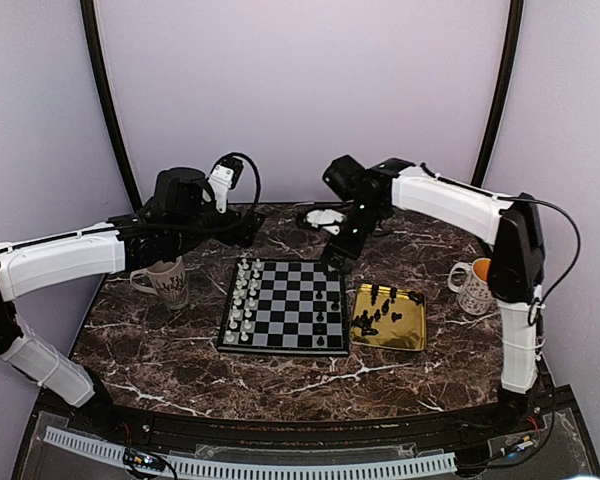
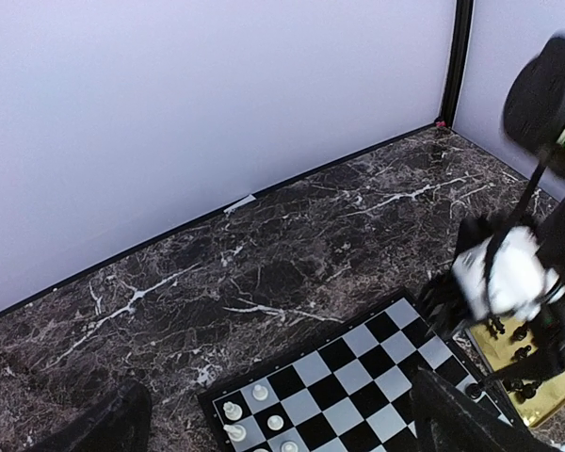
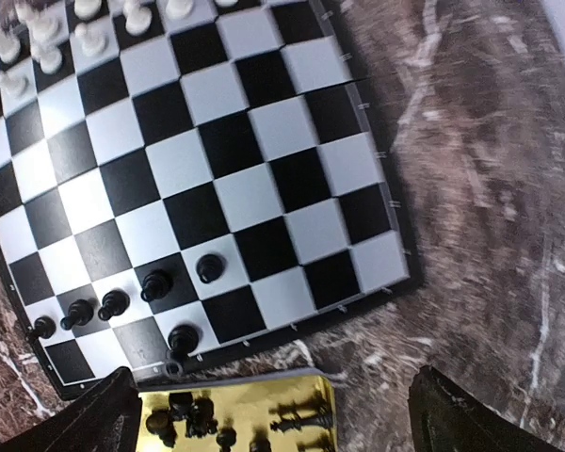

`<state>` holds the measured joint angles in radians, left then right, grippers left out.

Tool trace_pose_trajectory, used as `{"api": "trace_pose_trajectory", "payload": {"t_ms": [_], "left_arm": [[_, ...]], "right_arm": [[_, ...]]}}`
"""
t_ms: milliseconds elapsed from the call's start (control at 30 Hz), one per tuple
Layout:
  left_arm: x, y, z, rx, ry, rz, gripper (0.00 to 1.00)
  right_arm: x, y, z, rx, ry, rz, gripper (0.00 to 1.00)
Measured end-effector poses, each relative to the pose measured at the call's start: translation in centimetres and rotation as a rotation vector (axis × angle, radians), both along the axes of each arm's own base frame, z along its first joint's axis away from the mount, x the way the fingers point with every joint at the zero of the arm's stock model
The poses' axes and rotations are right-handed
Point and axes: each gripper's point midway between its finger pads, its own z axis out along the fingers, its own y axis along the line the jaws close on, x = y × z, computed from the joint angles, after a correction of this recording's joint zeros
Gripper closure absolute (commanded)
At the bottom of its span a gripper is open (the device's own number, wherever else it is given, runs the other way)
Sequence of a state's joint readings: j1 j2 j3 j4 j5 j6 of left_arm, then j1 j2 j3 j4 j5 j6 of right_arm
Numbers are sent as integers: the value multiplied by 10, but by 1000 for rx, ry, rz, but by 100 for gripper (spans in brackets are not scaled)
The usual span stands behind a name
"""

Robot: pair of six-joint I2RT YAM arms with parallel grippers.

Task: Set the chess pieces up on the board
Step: Place the pawn at d7, then pick up the rook from the storage box.

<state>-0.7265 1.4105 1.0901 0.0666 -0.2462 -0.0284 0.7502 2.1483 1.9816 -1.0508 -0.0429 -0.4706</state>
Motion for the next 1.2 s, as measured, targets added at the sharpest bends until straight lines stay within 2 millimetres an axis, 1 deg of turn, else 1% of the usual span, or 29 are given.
{"api": "trace_pose_trajectory", "payload": {"t_ms": [67, 133, 167, 200, 233, 267, 300, 367, 433, 500, 533, 567, 600, 667, 733, 800, 867, 933, 1000, 1067, 1200], "left_arm": [[0, -3, -6, 2, 15, -9, 1], [1, -10, -18, 19, 52, -35, 1], [2, -15, -25, 30, 73, -49, 1], [3, -20, -30, 35, 89, -67, 1], [4, -25, -37, 42, 104, -88, 1], [2, -30, -44, 51, 120, -110, 1], [1, -34, -51, 61, 133, -127, 1], [-5, -43, -62, 84, 157, -165, 1], [-13, -55, -66, 113, 160, -206, 1], [-23, -72, -64, 142, 148, -252, 1], [-29, -83, -60, 153, 135, -281, 1], [-35, -94, -55, 160, 118, -307, 1], [-40, -106, -50, 164, 99, -332, 1], [-49, -127, -44, 186, 73, -382, 1], [-50, -147, -45, 214, 66, -423, 2], [-41, -167, -50, 230, 71, -440, 12], [-36, -185, -60, 235, 93, -473, 23], [-35, -199, -76, 243, 126, -515, 33], [-39, -211, -91, 254, 163, -555, 40], [-43, -228, -103, 259, 199, -598, 47], [-49, -260, -114, 256, 240, -663, 51]], "right_arm": [[4, -13, 43, 85, -69, -46, 0], [5, -30, 82, 159, -152, -89, 0], [4, -39, 97, 185, -192, -105, 0], [2, -47, 108, 205, -227, -116, 0], [-2, -54, 114, 224, -252, -122, 0], [-6, -61, 115, 233, -267, -126, 0], [-10, -69, 111, 244, -283, -132, 0], [-22, -89, 91, 255, -297, -152, 0], [-35, -119, 66, 253, -303, -192, 0], [-46, -151, 46, 255, -296, -248, 0], [-48, -163, 42, 264, -294, -272, 0], [-49, -175, 42, 282, -299, -304, 0], [-47, -181, 46, 307, -312, -324, 0], [-41, -186, 60, 390, -348, -354, 0], [-36, -191, 74, 461, -384, -393, 0], [-29, -194, 87, 506, -422, -429, 0], [-23, -195, 95, 535, -446, -448, 0], [-21, -195, 96, 545, -447, -452, 0], [-19, -195, 94, 545, -446, -457, 0], [-18, -197, 93, 543, -451, -466, 0], [-17, -204, 87, 531, -458, -494, 0]]}}
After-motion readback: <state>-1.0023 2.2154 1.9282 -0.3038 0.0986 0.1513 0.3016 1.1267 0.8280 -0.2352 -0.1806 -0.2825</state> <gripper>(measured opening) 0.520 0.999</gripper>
